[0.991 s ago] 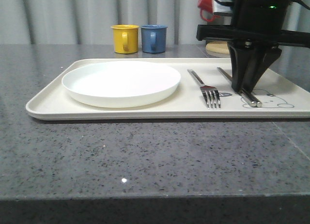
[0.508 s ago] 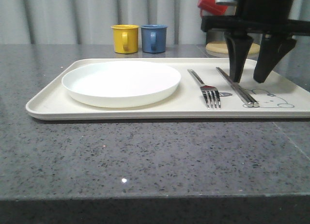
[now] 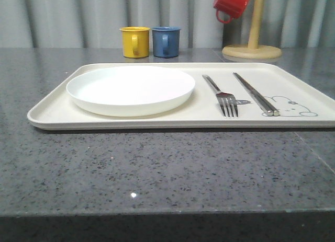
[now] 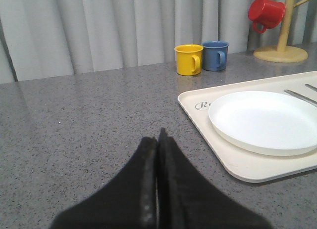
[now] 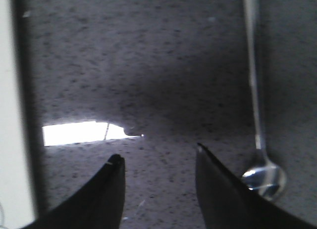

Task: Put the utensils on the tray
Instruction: 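Move the right gripper to the steel spoon and grasp it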

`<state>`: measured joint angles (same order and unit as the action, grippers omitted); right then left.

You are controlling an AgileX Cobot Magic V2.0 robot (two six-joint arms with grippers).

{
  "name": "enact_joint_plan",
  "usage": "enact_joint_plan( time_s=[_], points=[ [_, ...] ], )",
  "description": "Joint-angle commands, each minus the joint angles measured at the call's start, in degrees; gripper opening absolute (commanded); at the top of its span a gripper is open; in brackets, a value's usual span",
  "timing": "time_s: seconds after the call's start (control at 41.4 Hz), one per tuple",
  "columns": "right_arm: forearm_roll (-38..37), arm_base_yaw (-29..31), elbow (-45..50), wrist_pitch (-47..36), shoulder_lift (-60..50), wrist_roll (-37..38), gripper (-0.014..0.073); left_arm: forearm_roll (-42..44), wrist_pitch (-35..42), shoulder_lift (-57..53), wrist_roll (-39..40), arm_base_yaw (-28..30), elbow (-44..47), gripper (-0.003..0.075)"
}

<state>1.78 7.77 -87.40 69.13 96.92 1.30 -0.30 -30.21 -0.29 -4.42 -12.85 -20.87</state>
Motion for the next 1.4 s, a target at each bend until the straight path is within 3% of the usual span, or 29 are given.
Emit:
enact_joint_plan(
  time_s=[0.0,0.218,0.411,0.798,0.919,1.161,1.378],
  points=[
    [-0.3,3.2,-1.6,-0.7,-2.1,-2.3,0.0369,-0.5,5.1,0.5,0.6,0.1,-1.5,-0.0019],
    [-0.7,6.4,-1.6,-1.3,1.0,-3.8,0.0369,-0.5,5.1,0.5,0.6,0.1,-1.5,-0.0019],
    [-4.3,6.6,-1.6,-3.6,3.6,-3.8,0.0369,-0.5,5.1,0.5,0.6,0.1,-1.5,-0.0019],
    [-4.3,6.6,-1.6,-5.3,6.4,-3.8,0.0357,-0.5,5.1,0.5,0.6,0.1,-1.5,-0.0019],
    [-4.3,6.6,-1.6,-5.3,6.5,-3.8,0.0267,-0.5,5.1,0.5,0.6,0.1,-1.5,-0.0019],
    [-4.3,6.6,-1.6,-4.5,6.5,-3.8,0.0006,-0.5,5.1,0.5,0.6,0.1,-1.5,-0.0019],
    [-4.3,6.6,-1.6,-4.0,5.1,-3.6,-0.004,-0.5,5.1,0.5,0.6,0.1,-1.5,-0.0019]
  ],
)
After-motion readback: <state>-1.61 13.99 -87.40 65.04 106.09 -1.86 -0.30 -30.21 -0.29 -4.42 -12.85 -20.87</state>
